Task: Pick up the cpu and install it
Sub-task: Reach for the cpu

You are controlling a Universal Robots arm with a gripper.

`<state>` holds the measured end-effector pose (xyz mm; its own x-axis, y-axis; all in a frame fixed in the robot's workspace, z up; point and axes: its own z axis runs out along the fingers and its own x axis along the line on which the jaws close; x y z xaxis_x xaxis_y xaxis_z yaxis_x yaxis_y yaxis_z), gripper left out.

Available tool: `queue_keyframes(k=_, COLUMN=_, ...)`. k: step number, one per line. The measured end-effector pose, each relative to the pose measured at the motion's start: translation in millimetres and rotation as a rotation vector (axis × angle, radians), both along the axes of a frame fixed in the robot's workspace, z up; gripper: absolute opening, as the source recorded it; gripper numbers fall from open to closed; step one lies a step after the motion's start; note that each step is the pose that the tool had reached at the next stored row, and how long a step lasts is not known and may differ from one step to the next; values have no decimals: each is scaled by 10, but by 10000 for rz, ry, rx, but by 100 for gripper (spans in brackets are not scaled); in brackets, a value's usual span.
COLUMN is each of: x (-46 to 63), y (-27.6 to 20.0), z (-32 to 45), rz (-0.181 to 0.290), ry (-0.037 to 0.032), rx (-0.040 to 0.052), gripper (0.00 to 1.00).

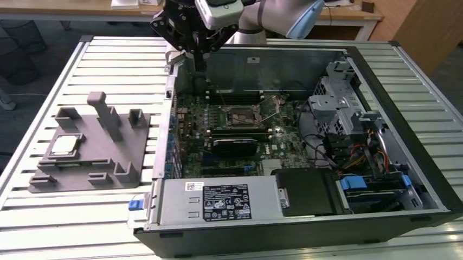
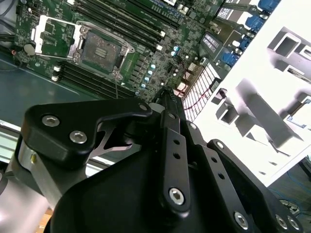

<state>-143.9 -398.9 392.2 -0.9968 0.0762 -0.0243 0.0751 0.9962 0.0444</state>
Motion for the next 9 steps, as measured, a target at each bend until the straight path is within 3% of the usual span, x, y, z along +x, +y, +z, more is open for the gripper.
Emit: queue_keyframes(k=9, x=-25, y=0, z=-2, rz=0, ry=8, rx=-1, gripper=11)
